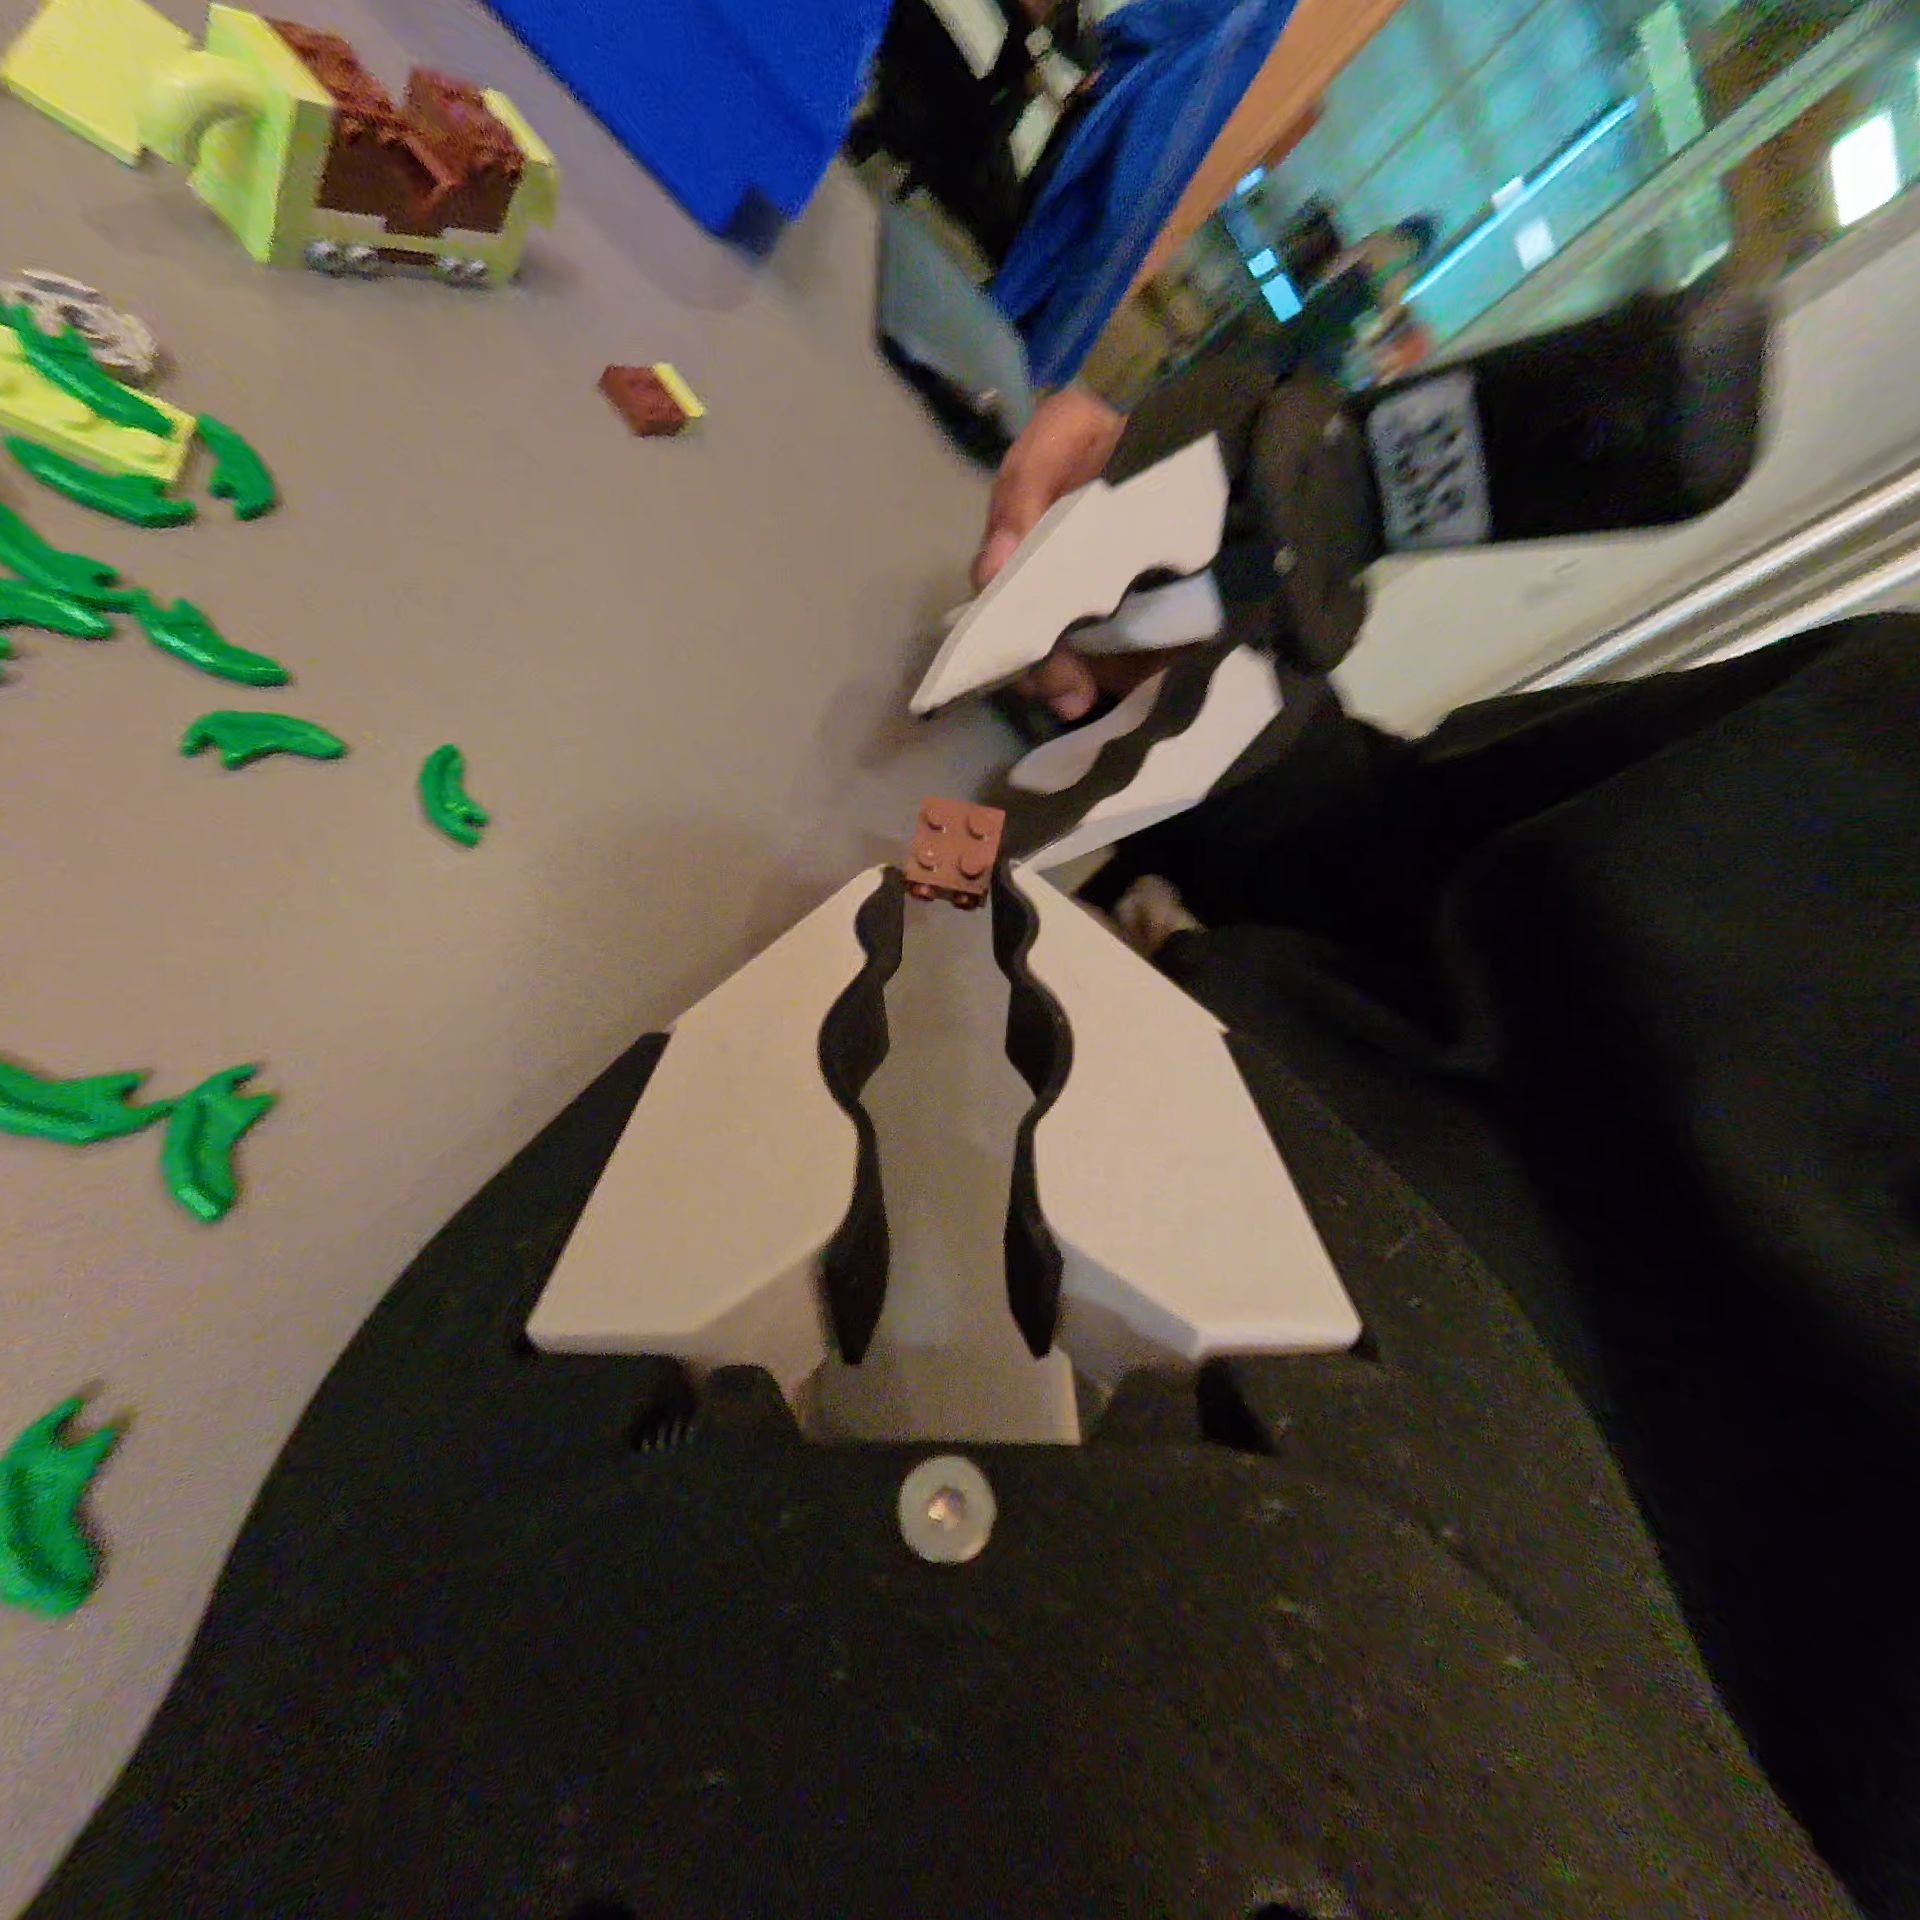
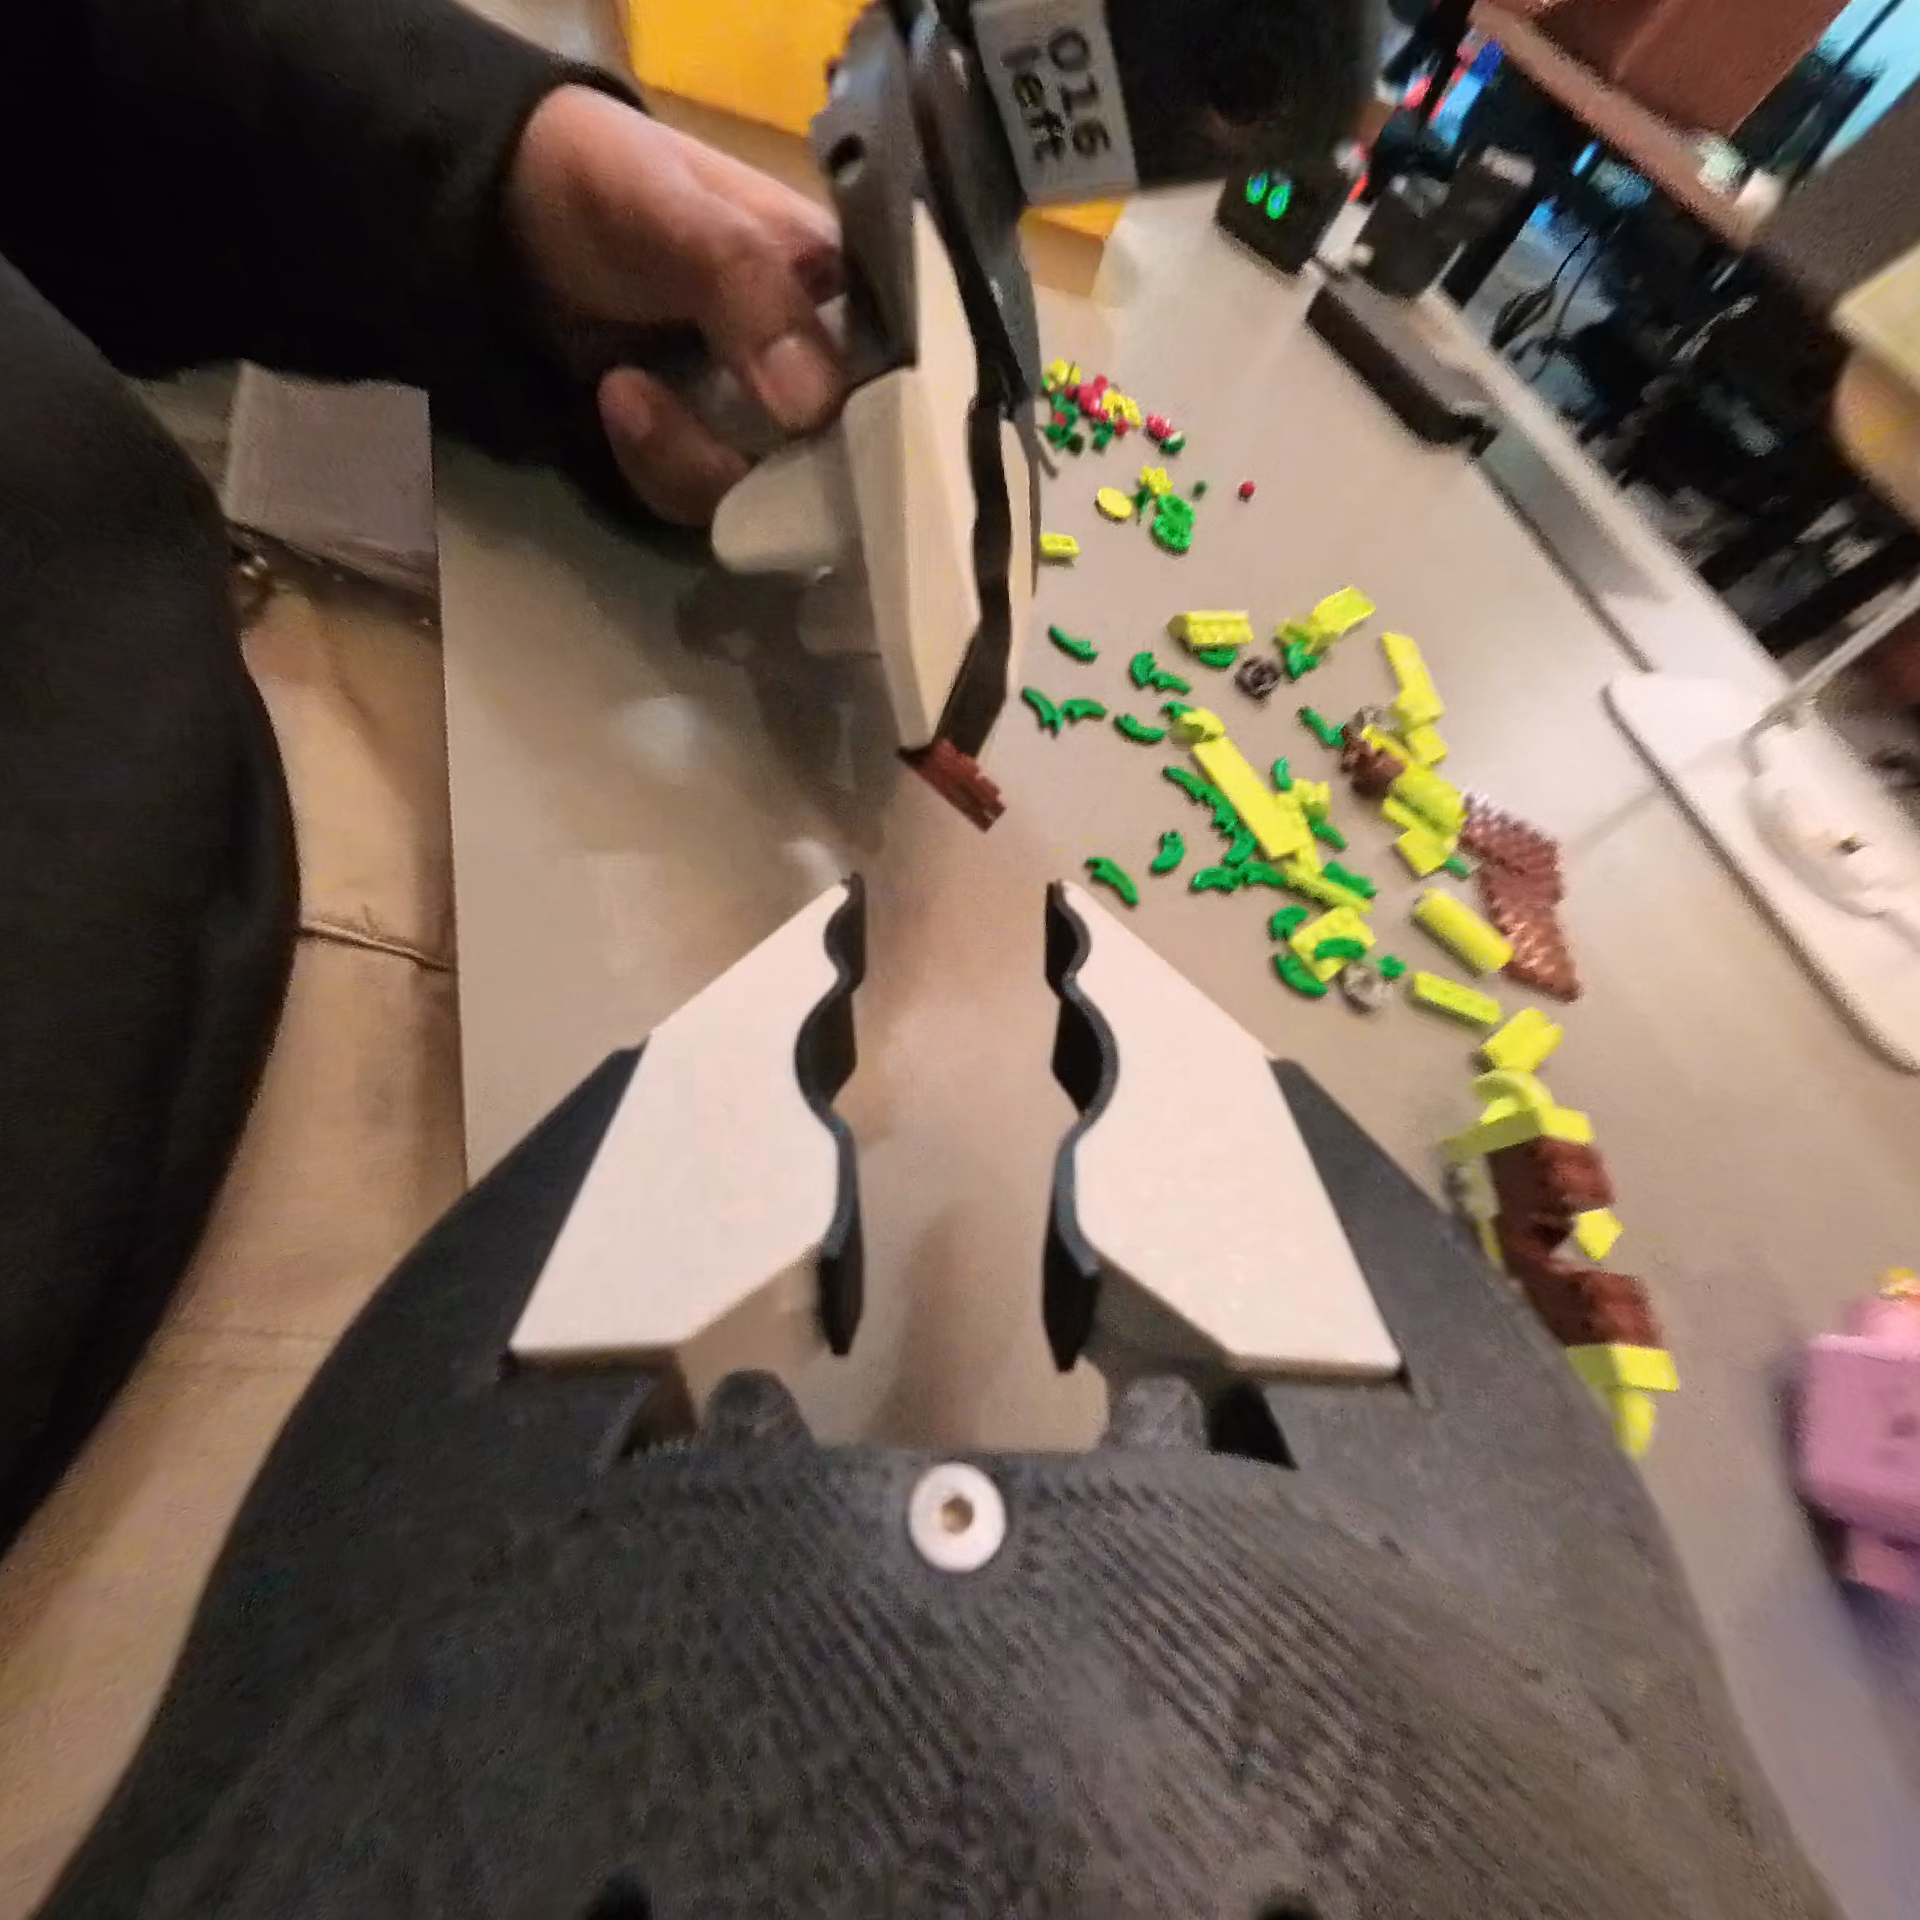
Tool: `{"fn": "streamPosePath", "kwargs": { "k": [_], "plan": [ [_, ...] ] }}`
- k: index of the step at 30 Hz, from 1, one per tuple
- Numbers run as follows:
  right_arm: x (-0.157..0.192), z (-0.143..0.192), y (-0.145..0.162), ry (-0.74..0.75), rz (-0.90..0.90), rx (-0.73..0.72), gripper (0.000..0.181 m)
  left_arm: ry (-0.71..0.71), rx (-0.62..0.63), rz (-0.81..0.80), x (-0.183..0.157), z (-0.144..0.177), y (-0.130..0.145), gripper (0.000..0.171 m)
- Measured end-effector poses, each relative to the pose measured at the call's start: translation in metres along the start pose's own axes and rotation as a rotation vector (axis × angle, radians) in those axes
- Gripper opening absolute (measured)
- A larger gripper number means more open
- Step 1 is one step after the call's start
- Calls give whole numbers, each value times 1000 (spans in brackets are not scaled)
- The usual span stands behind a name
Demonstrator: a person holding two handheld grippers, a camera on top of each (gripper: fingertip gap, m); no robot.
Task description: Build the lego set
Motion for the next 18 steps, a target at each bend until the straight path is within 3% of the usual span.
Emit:
{"fn": "streamPosePath", "kwargs": {
  "k": [5,9,18],
  "plan": [
    [7,2,-17,6,118,-105,28,250,-51,131,-2,2,-1,16],
    [1,6,-27,-101,102,-141,23,291,3,155,-2,-4,4,16],
    [4,4,-33,-255,246,-13,12,366,87,180,-4,-10,11,16]
  ]
}}
Point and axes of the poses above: each gripper's, where its closed fingertips meet, z back along the fingers, y out of its underside, x = y × z across the jaws, the point moved 10 cm from there along z, back along the fingers, and after that the axes turned 2 degrees about x, right-handed, at the moved point
